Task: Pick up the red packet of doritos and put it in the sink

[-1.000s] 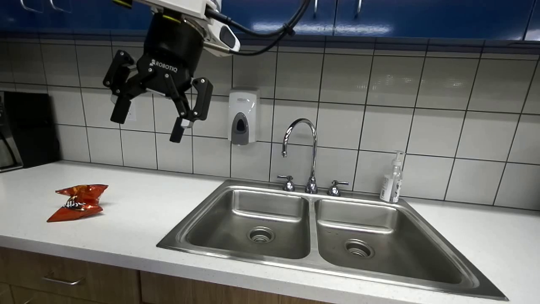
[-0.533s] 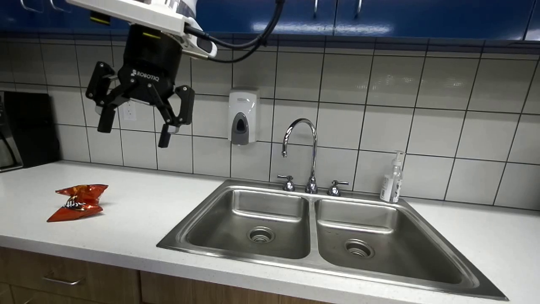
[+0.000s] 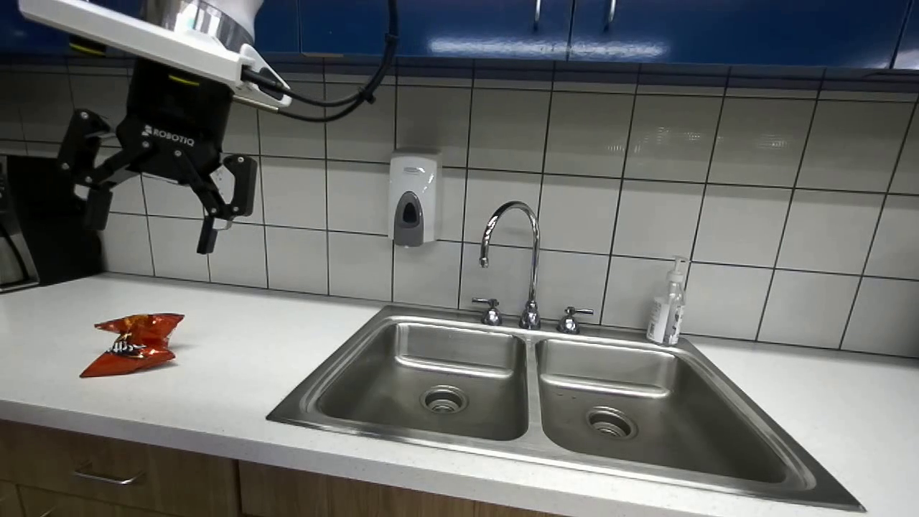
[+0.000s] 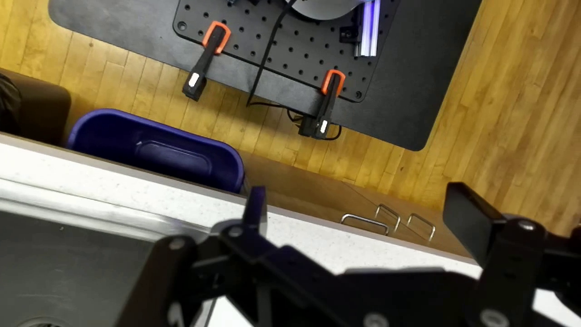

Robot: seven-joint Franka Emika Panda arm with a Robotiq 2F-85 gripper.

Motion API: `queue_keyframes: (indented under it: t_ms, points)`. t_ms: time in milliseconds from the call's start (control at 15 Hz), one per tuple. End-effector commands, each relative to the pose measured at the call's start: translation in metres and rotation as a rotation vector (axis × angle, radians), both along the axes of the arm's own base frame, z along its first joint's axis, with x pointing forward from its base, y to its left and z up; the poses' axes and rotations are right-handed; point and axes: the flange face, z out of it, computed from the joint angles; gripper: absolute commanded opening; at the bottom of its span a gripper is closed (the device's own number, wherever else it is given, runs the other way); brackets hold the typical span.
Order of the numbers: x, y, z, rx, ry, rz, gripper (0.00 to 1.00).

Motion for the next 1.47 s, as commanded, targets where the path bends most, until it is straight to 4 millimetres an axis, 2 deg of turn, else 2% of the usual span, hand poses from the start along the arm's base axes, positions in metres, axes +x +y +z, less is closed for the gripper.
queue_keyframes:
  t_ms: [0, 467, 933, 1400]
  points:
    - [-0.012, 0.038, -0.005, 0.013, -0.058, 0.083, 1.0]
    - [-0.011, 0.106, -0.015, 0.037, -0.084, 0.19, 1.0]
    - [-0.011, 0.172, -0.032, 0.031, -0.141, 0.188, 1.0]
    - [-0.011, 0.236, -0.061, -0.002, -0.188, 0.169, 1.0]
